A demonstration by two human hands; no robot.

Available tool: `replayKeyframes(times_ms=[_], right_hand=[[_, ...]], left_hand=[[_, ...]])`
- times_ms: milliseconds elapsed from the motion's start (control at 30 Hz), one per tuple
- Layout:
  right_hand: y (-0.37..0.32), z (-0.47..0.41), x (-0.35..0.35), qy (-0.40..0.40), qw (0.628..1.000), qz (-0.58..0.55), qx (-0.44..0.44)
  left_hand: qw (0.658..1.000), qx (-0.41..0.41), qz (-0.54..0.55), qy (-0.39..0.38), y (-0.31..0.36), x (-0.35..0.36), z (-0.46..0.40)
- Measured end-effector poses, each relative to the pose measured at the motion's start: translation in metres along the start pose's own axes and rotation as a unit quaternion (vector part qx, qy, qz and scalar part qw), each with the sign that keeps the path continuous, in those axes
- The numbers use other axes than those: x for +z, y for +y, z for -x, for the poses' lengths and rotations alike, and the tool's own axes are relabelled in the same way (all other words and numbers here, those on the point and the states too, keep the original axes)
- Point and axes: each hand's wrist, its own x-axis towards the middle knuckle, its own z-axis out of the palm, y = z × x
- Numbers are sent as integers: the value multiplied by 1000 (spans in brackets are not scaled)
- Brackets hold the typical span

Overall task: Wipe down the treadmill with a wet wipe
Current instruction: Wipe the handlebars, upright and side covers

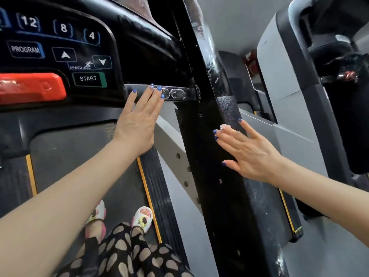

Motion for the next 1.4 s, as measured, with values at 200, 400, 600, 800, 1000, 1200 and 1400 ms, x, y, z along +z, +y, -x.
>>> replayKeyframes(times_ms=[200,400,600,800,1000,1200,1400], right_hand=[[-22,-33,3,-70,997,16,23],[-81,24,17,24,948,-198,249],[-136,15,14,55,842,-296,448],[-94,-15,18,62,749,-394,529],[-139,13,4,59,741,-388,544],[-108,6,17,54,707,-421,565],[-108,5,13,36,686,-433,583]], left_hand=[[1000,3,1,0,-1,2,0],[999,-11,31,-10,-1,-4,0],[997,-30,75,-13,7,-12,-3],[996,-13,91,7,5,-12,-3],[994,-8,105,5,6,-15,-3],[994,15,104,13,-1,-11,-3],[984,74,158,28,31,-24,1]])
